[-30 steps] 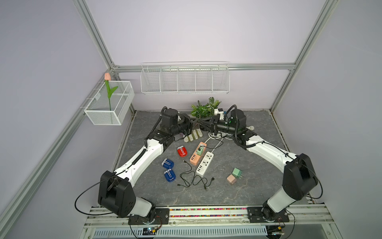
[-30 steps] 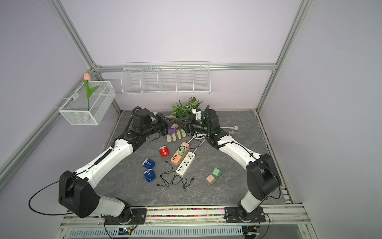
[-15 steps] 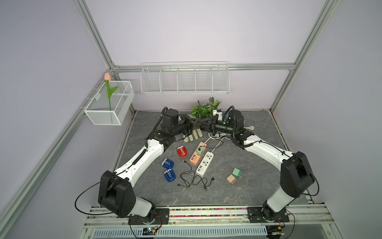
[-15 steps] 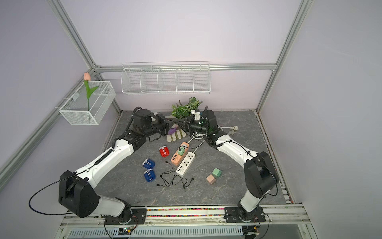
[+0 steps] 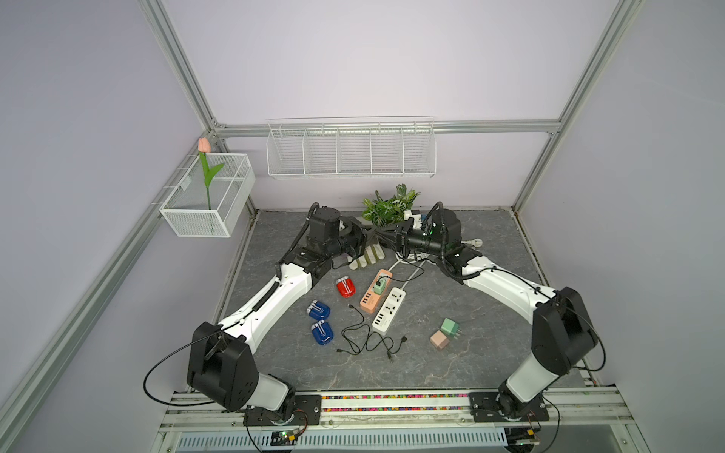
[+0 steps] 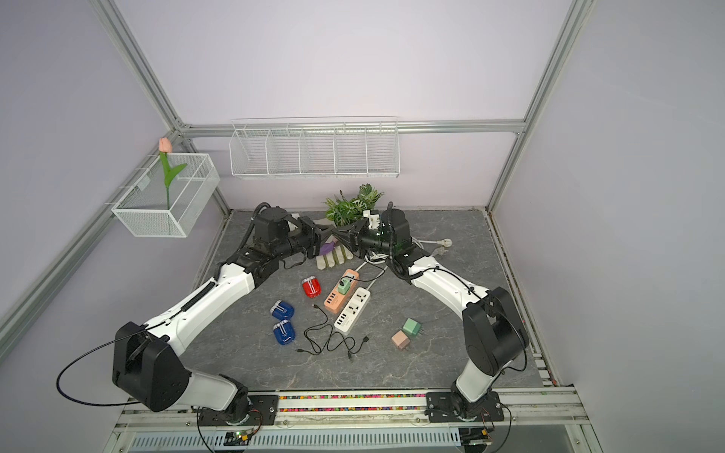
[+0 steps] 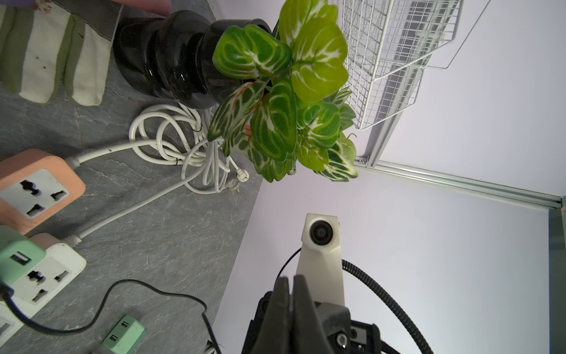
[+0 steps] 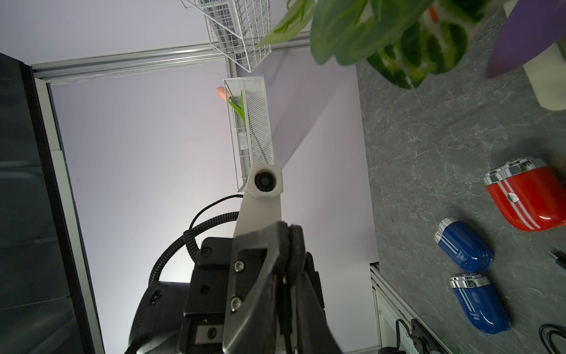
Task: Charge the electric shaver
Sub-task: Pick up the charging cable from the center of the board.
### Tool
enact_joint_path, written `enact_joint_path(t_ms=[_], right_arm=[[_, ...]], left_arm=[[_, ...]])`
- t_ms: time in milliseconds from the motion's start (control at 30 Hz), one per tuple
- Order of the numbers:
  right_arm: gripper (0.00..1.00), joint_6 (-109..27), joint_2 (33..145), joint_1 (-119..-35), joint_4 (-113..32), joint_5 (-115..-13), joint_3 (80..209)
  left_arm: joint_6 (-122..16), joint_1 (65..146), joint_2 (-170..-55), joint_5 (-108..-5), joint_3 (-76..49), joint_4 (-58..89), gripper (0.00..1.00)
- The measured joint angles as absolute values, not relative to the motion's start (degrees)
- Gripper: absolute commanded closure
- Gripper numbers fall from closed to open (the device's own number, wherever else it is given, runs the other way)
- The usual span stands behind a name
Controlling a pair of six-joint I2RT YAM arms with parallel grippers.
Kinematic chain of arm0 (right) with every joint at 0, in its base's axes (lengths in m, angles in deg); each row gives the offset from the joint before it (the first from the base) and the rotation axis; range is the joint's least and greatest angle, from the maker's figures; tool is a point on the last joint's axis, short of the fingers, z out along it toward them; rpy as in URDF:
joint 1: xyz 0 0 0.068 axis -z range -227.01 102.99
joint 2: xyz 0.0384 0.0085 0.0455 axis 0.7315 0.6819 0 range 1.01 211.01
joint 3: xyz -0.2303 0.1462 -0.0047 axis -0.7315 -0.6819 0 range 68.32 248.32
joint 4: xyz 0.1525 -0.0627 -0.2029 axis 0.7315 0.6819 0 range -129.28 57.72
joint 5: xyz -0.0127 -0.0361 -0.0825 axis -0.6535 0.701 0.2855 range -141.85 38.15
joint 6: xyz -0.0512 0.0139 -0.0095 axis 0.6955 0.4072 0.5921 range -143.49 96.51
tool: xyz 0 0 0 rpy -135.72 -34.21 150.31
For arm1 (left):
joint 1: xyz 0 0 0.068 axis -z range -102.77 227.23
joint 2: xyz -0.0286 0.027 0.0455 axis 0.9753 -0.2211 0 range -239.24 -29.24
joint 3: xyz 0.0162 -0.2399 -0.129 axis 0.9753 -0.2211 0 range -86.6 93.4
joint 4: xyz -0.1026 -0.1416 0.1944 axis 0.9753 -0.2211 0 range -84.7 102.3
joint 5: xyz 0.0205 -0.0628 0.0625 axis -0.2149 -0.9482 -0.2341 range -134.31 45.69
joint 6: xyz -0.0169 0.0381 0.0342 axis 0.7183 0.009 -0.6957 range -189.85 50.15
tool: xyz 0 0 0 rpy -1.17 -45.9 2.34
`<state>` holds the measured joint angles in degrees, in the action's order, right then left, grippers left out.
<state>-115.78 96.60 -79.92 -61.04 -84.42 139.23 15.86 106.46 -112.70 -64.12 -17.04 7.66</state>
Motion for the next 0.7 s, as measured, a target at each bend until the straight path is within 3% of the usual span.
enact_joint_path(t_ms=[267, 367, 500, 567, 700], right_arm=[[0.93, -116.04, 96.54, -79.96, -60.69, -83.99, 138.73], [0.93, -115.00, 96.36, -79.85, -60.65, -84.23, 137.73], [0.93, -111.37, 96.21, -79.30, -60.34, -84.95, 135.72], [0.93, -109.49, 96.14, -79.00, -60.34, -85.69, 134.67], [0.93, -105.84, 95.79, -78.87, -60.67, -87.05, 132.66]], left_arm=[[15.19, 106.53, -112.97, -63.77, -17.08, 6.80, 1.00], [14.07, 106.57, -112.79, -63.55, -17.08, 4.79, 0.72], [12.63, 106.11, -111.33, -62.52, -17.08, 0.92, 0.50], [12.02, 105.52, -110.01, -61.54, -17.08, -1.92, 0.45], [9.74, 103.73, -107.54, -58.48, -16.62, -10.46, 0.46]])
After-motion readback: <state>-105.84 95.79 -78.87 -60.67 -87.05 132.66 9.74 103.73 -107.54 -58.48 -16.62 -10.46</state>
